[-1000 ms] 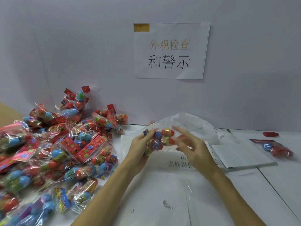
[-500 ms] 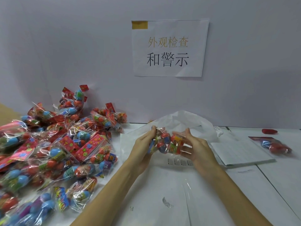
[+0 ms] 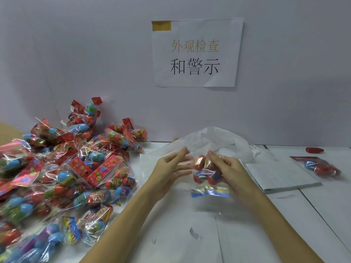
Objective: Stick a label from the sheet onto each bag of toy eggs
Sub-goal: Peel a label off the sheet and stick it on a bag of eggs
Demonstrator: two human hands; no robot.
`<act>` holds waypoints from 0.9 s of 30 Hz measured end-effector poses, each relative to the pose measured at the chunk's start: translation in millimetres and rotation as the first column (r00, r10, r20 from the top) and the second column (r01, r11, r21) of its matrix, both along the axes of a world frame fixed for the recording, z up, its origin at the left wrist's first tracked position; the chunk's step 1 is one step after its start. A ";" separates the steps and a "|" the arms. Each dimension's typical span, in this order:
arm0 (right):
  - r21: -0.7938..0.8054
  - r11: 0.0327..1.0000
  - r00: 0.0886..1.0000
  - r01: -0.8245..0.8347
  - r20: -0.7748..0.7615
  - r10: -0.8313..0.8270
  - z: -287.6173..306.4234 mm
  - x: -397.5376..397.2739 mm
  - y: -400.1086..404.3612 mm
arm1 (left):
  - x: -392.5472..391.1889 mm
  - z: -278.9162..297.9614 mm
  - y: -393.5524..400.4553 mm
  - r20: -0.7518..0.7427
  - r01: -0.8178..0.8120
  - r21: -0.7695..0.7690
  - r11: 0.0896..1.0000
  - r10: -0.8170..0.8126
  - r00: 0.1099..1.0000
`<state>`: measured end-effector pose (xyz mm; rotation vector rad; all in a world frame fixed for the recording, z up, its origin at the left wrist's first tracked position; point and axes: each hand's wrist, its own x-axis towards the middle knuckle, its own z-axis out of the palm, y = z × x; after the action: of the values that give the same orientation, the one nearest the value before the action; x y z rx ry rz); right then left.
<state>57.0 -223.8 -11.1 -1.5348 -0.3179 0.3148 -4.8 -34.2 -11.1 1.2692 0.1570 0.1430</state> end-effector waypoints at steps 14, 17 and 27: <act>-0.286 0.955 0.944 0.075 0.329 0.024 -7.3 1.2 -3.4 | -1.2 -0.4 -11.3 0.243 -0.288 0.247 0.925 0.229 0.943; -0.177 0.984 0.927 -0.039 0.361 0.101 -2.1 -3.6 -1.0 | -1.6 -0.9 -8.5 0.287 -0.291 0.243 0.925 0.218 0.933; -0.064 0.977 0.929 -0.205 0.301 0.215 7.9 -5.7 -8.1 | 0.5 0.1 -5.1 0.073 -0.089 -0.092 0.992 0.096 0.993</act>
<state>51.3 -231.8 -3.2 -1.5837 -0.7289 0.2484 -4.3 -39.2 -11.0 1.1670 0.1542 0.2624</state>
